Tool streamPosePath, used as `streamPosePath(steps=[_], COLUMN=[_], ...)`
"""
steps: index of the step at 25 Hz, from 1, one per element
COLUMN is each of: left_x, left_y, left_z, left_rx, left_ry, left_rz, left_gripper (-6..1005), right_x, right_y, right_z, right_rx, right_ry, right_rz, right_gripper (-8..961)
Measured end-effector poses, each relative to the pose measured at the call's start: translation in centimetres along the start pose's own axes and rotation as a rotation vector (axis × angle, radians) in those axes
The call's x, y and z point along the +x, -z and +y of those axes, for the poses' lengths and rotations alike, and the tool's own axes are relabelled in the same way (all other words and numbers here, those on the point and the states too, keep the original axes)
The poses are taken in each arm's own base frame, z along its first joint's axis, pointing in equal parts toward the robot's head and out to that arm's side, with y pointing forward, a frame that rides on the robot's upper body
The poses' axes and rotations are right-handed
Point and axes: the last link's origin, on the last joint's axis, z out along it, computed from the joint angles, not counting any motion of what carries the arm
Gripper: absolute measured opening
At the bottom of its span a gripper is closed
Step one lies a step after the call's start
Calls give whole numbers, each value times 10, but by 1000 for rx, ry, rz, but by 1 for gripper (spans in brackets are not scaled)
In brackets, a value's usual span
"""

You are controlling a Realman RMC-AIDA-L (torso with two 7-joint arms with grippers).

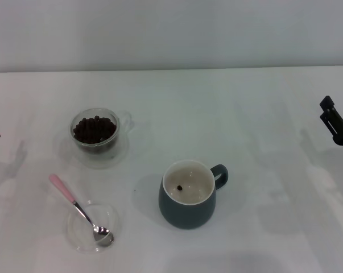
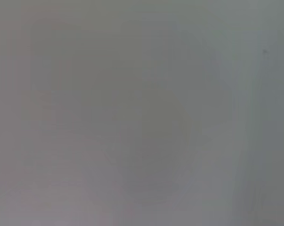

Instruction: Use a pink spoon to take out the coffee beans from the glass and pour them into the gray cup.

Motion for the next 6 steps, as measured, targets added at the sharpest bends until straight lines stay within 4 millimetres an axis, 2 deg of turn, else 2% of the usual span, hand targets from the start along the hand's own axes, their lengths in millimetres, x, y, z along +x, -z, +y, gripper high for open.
streamPosePath(steps=[6], left_x=[-2], left_y=[3], left_z=[-1], left_rx=[3], left_ry=[0], left_rz=[-5], left_gripper=[876], right_x=[2], right_y=[1], right_z=[3], right_rx=[-7], right_ry=[-10], right_rz=[5], right_gripper=[794])
